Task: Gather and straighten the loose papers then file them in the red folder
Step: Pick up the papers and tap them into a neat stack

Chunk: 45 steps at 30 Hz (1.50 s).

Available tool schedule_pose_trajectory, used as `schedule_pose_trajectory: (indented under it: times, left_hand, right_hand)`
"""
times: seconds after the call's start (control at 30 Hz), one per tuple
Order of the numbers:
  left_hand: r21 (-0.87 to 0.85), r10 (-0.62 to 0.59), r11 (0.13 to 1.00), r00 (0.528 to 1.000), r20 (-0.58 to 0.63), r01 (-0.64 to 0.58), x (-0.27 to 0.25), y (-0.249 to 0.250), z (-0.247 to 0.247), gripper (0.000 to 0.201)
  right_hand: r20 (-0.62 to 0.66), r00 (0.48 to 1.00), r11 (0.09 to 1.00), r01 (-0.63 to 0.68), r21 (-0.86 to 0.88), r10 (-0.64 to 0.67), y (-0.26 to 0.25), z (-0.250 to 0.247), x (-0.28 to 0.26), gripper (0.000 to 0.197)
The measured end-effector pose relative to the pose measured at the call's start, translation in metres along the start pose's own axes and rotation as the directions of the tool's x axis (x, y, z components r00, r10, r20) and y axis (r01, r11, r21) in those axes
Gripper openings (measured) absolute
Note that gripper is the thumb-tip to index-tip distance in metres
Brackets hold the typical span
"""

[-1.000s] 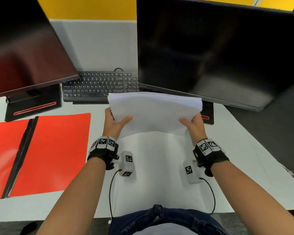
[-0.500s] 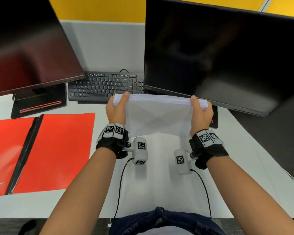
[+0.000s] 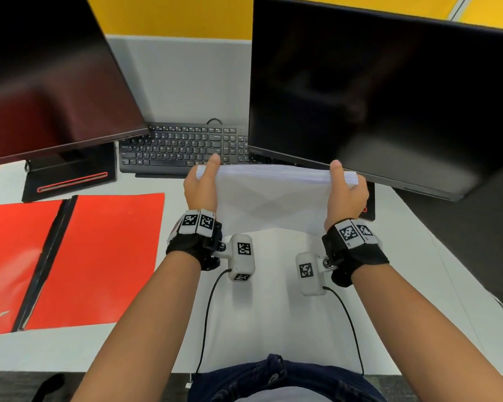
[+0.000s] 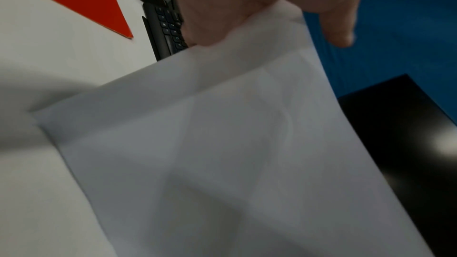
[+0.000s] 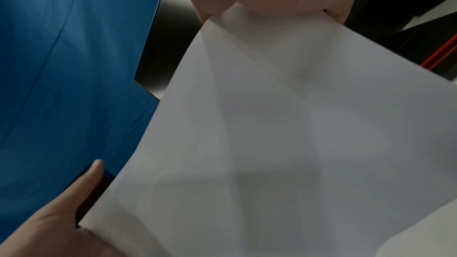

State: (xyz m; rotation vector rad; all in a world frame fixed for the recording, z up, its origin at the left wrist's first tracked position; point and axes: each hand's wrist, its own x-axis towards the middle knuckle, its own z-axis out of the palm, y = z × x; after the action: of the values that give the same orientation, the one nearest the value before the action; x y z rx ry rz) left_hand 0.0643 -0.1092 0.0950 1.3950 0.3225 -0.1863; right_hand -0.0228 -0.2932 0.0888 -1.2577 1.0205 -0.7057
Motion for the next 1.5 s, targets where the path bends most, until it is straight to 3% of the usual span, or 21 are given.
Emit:
schedule_pose_trajectory:
  times: [0.03,0.07,0.17,0.27,0.37,0.47,0.53,0.63,0.83,0.9,0.97,1.0,1.1,1.17,1.23,1.37,1.5]
  left_hand:
    - [0.000,0.012,1.000,1.000,0.029,-0.012,-0.001,0.000,0.000,0.074]
    - [0.008,0.033,0.999,0.998,0.062,-0.034,0.000,-0.002,-0.002,0.071]
    - [0.030,0.066,0.997,0.982,0.176,-0.072,-0.001,-0.008,-0.012,0.042]
    - [-0.056,0.091,0.995,0.945,0.315,-0.077,-0.001,-0.013,-0.027,0.043]
    - [-0.125,0.082,0.991,0.926,0.368,-0.039,0.005,-0.016,-0.033,0.048]
    - [-0.027,0.082,0.997,0.915,0.395,-0.078,0.007,-0.015,-0.033,0.051]
    - [0.103,0.081,0.987,0.928,0.364,-0.126,0.009,-0.015,-0.031,0.052]
    - [0.117,0.114,0.981,0.945,0.307,-0.156,0.016,-0.019,-0.031,0.040]
    - [0.123,0.134,0.975,0.936,0.326,-0.183,0.019,-0.021,-0.033,0.030]
    - [0.129,0.138,0.974,0.936,0.325,-0.188,0.019,-0.021,-0.033,0.030]
    - [0.129,0.143,0.972,0.930,0.337,-0.196,0.019,-0.021,-0.033,0.027]
    - [0.129,0.145,0.971,0.929,0.342,-0.199,0.019,-0.021,-0.033,0.027]
    - [0.136,0.148,0.969,0.929,0.340,-0.205,0.020,-0.021,-0.032,0.029]
    - [0.127,0.149,0.971,0.929,0.340,-0.202,0.021,-0.022,-0.031,0.028]
    - [0.118,0.148,0.973,0.928,0.343,-0.199,0.020,-0.021,-0.032,0.026]
    - [0.104,0.143,0.977,0.929,0.341,-0.188,0.018,-0.020,-0.031,0.028]
    - [0.099,0.145,0.977,0.927,0.345,-0.190,0.019,-0.021,-0.032,0.026]
  right_hand:
    - [-0.003,1.000,1.000,0.005,-0.002,-0.005,0.001,0.000,0.000,0.030]
    - [-0.007,1.000,1.000,0.012,-0.007,-0.012,0.002,0.000,0.000,0.032]
    - [-0.001,0.999,0.999,0.038,-0.027,-0.038,0.002,0.000,0.000,0.035]
    - [0.021,0.999,0.999,0.049,-0.011,-0.049,0.004,0.000,0.000,0.036]
    - [0.058,0.998,0.994,0.012,0.110,-0.018,0.002,-0.003,0.000,0.028]
    - [0.107,0.993,0.975,0.015,0.223,-0.040,0.000,-0.007,-0.004,0.023]
    - [0.178,0.980,0.966,0.043,0.254,-0.090,0.004,-0.012,-0.004,0.035]
    - [0.302,0.934,0.976,0.150,0.160,-0.193,0.012,-0.022,0.000,0.051]
    - [0.408,0.852,0.898,0.415,-0.144,-0.328,0.019,-0.044,0.017,0.054]
    - [0.481,0.789,0.826,0.525,-0.205,-0.382,0.009,-0.049,0.021,0.060]
    - [0.601,0.683,0.674,0.674,-0.301,-0.414,-0.010,-0.052,0.021,0.062]
    - [0.664,0.633,0.549,0.744,-0.381,-0.397,-0.021,-0.051,0.018,0.063]
    - [0.802,0.524,0.049,0.844,-0.534,-0.288,-0.044,-0.035,0.007,0.059]
    - [0.864,0.469,-0.169,0.851,-0.498,-0.185,-0.050,-0.015,-0.001,0.054]
    - [0.897,0.434,-0.245,0.863,-0.441,-0.086,-0.049,0.006,-0.007,0.051]
    - [0.930,0.367,-0.255,0.899,-0.356,-0.005,-0.046,0.040,-0.020,0.049]
    - [0.931,0.363,-0.274,0.898,-0.344,0.020,-0.044,0.053,-0.024,0.031]
